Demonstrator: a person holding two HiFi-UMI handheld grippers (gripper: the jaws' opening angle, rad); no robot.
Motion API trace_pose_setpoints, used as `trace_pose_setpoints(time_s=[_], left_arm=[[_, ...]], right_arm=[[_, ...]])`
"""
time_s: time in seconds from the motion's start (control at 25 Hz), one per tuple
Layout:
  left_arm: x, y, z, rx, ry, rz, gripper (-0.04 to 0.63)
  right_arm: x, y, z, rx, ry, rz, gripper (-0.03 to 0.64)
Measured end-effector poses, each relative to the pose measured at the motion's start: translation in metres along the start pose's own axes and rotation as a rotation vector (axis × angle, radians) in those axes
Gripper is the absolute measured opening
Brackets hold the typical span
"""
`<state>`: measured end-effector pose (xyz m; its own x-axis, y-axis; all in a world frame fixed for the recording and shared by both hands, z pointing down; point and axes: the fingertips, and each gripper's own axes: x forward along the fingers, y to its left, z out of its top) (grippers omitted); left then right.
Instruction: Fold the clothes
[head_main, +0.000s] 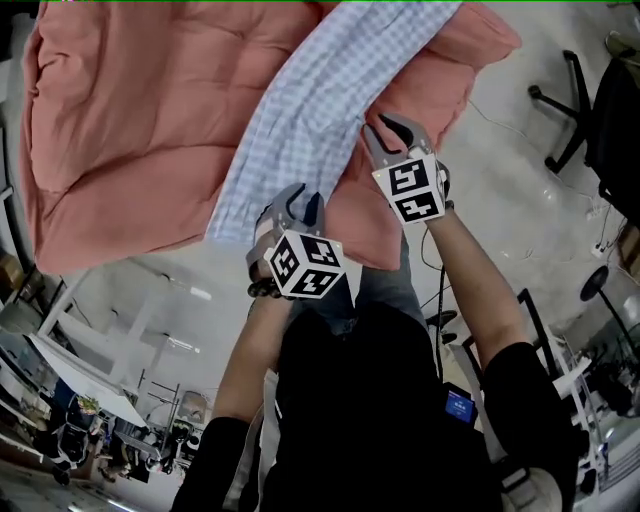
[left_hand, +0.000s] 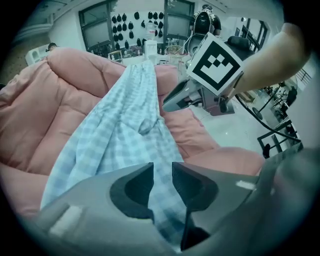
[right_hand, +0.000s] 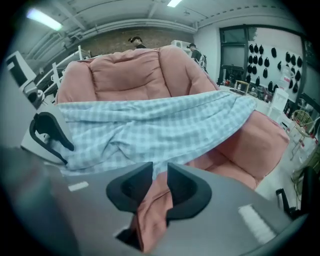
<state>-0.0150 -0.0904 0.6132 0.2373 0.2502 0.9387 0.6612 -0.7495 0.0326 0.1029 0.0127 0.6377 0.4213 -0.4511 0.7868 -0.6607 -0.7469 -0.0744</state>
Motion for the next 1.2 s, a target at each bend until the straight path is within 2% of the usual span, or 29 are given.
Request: trace_pose_setpoints(time_s=[0.16,0.32,0.44,0.56,0.68,0.84,0.96,1.04,1.08,1.2], left_arm=[[0.007,-0.001,-0.003,0.0,0.01,-0.019,0.154],[0.007,-0.004,-0.016,0.046,0.053,-0.04,0.152],[0.005,-0.004,-0.023,0.075,0.083,-0.047,0.125],[0.003,-0.003,-0.024,0.072,0.085,-0.058,0.083],[0.0,-0.001,-0.025,0.052,0.072,-0.086,0.025],[-0.005,0.003,-0.025,0.002,0.044,-0.146,0.015],[-0.012,0.003,-0.022,-0.027,0.027,-0.179,0.015],[-0.017,0.002,-0.021,-0.034,0.021,-0.191,0.015],[-0.018,0.001,-0.021,-0.034,0.02,-0.196,0.015],[-0.022,-0.002,-0.022,-0.031,0.021,-0.215,0.015]], right_arm=[[0.013,0.002,-0.003,-0.021,-0.001,0.019,0.101],[0.019,0.009,-0.005,-0.028,0.003,0.019,0.101],[0.021,0.01,-0.001,-0.05,0.003,-0.006,0.102],[0.028,0.011,0.001,-0.128,0.004,-0.04,0.12],[0.036,0.021,0.0,-0.242,0.016,-0.034,0.157],[0.048,0.033,-0.003,-0.363,0.037,-0.064,0.178],[0.051,0.026,-0.007,-0.35,0.06,-0.114,0.158],[0.045,0.019,-0.005,-0.318,0.044,-0.149,0.074],[0.041,0.016,-0.004,-0.304,0.034,-0.161,0.057],[0.029,0.009,-0.006,-0.282,0.023,-0.172,0.039]])
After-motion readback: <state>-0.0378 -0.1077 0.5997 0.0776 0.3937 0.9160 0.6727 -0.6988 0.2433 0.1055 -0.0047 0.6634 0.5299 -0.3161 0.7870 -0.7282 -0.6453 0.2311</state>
